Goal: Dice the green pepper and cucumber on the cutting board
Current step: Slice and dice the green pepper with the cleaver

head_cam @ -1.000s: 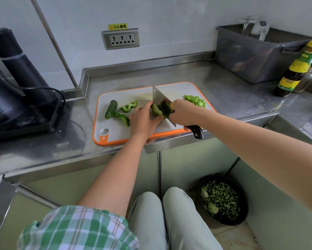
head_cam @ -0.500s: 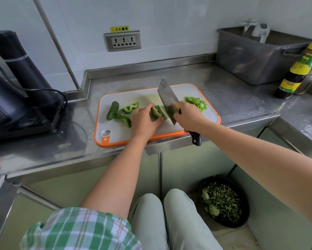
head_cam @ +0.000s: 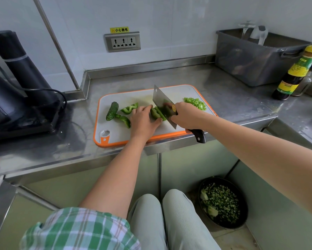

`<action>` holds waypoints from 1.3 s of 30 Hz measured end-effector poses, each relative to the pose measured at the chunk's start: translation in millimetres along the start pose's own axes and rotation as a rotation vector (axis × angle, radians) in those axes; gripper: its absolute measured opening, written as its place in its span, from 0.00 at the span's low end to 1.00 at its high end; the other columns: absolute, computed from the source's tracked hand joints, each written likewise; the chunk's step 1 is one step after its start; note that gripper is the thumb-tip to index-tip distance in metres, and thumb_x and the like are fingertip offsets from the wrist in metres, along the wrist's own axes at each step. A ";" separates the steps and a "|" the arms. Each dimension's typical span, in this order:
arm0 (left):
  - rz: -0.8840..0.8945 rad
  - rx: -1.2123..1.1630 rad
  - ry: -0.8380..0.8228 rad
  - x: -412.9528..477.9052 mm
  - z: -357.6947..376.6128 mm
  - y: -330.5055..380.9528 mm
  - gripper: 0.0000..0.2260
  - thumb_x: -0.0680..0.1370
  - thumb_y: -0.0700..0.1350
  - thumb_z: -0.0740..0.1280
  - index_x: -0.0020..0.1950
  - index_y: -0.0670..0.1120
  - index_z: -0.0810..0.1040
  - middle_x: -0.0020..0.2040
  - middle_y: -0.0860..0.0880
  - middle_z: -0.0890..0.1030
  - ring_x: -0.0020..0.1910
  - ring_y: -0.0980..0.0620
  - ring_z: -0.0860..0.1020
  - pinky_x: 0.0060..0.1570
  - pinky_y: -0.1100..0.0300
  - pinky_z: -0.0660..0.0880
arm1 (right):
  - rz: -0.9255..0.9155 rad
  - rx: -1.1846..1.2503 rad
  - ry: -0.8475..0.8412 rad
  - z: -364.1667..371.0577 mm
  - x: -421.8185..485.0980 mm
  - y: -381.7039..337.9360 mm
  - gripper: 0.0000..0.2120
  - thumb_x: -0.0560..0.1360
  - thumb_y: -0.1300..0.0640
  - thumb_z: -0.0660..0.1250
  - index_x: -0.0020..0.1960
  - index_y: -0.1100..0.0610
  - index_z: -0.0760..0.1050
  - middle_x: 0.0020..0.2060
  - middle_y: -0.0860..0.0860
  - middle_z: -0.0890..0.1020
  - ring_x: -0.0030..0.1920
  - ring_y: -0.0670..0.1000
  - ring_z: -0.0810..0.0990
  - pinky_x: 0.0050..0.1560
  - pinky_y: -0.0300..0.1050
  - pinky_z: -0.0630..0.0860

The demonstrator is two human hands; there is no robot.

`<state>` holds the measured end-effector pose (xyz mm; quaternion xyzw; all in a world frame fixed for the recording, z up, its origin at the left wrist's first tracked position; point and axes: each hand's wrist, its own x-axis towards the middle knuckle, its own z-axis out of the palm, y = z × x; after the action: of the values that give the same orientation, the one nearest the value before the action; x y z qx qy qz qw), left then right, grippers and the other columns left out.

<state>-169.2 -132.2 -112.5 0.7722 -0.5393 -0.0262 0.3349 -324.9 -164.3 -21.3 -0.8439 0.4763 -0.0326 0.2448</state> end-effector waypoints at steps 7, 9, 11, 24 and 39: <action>-0.002 0.002 -0.028 1.2 -0.4 3.3 0.26 0.74 0.53 0.69 0.70 0.48 0.71 0.64 0.46 0.75 0.63 0.42 0.68 0.62 0.51 0.66 | 0.010 -0.037 -0.026 -0.6 2.9 -4.0 0.06 0.76 0.66 0.56 0.40 0.62 0.65 0.30 0.59 0.72 0.21 0.55 0.73 0.20 0.38 0.67; -0.005 -0.001 -0.030 1.4 -0.4 3.3 0.25 0.74 0.53 0.70 0.69 0.48 0.72 0.64 0.47 0.75 0.62 0.42 0.69 0.61 0.51 0.66 | 0.019 -0.031 -0.039 -1.8 5.3 -5.2 0.07 0.76 0.67 0.56 0.39 0.62 0.64 0.30 0.60 0.72 0.21 0.55 0.73 0.20 0.38 0.68; -0.006 -0.008 -0.026 1.0 -1.3 4.1 0.25 0.73 0.52 0.70 0.69 0.48 0.72 0.64 0.47 0.76 0.62 0.42 0.69 0.60 0.51 0.66 | 0.023 -0.013 -0.039 0.7 6.8 -4.8 0.05 0.76 0.66 0.56 0.41 0.63 0.65 0.31 0.60 0.72 0.22 0.55 0.73 0.18 0.37 0.67; -0.118 0.076 0.058 -0.3 -10.2 6.8 0.27 0.72 0.48 0.71 0.67 0.40 0.69 0.64 0.40 0.74 0.64 0.41 0.68 0.66 0.53 0.58 | 0.004 0.123 0.181 15.5 12.6 9.6 0.04 0.77 0.61 0.58 0.47 0.62 0.66 0.37 0.57 0.72 0.29 0.59 0.76 0.28 0.47 0.75; 0.385 0.399 -0.346 44.0 -10.6 42.3 0.24 0.76 0.33 0.60 0.68 0.55 0.73 0.71 0.50 0.69 0.70 0.45 0.64 0.66 0.56 0.59 | 0.124 0.456 0.236 -23.3 12.1 45.8 0.04 0.76 0.62 0.57 0.49 0.62 0.67 0.31 0.55 0.72 0.22 0.53 0.72 0.23 0.40 0.69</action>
<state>-181.1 -172.6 -67.0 0.6904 -0.7189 0.0128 0.0793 -361.1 -202.7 -23.3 -0.7265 0.5326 -0.2221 0.3730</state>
